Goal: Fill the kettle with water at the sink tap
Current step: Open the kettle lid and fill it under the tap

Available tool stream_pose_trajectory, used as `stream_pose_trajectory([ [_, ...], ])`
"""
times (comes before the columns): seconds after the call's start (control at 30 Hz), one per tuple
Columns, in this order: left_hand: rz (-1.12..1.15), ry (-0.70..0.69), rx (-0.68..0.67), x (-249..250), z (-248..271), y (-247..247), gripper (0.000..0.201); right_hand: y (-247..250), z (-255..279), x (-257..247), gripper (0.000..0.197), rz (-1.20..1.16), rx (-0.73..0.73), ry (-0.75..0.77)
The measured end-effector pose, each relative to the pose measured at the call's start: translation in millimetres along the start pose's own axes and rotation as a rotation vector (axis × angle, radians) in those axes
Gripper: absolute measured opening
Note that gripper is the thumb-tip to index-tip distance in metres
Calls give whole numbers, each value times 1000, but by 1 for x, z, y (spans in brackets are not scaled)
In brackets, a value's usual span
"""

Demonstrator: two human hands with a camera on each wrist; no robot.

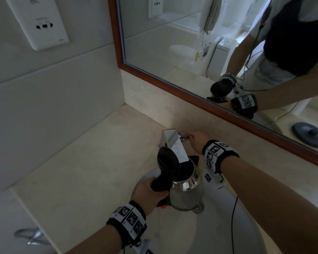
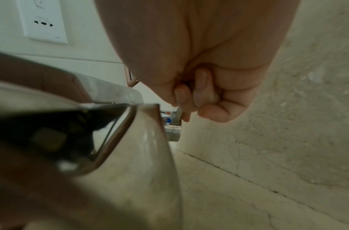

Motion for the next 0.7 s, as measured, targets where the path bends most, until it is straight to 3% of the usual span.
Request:
stream_pose_trajectory([
  [0.1,-46,5,4,-2,-3,0,40,-1,-1,0,36,36,-19,-11],
  [0.23,-77,19,11,2,-3,-1,17,-2,2,0,36,38,-25,-38],
  [0.7,-127,114,52,5,0,3,24,-2,7,0,36,72,30,-37],
])
Point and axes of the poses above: each hand's wrist, its own z-axis away from the middle knuckle, its own y-axis out of the back of the hand, x = y × z, the point moved 6 cm from there along -z, towards the middle knuckle, and after that the axes turned 2 degrees about z, right-handed, at the moved point
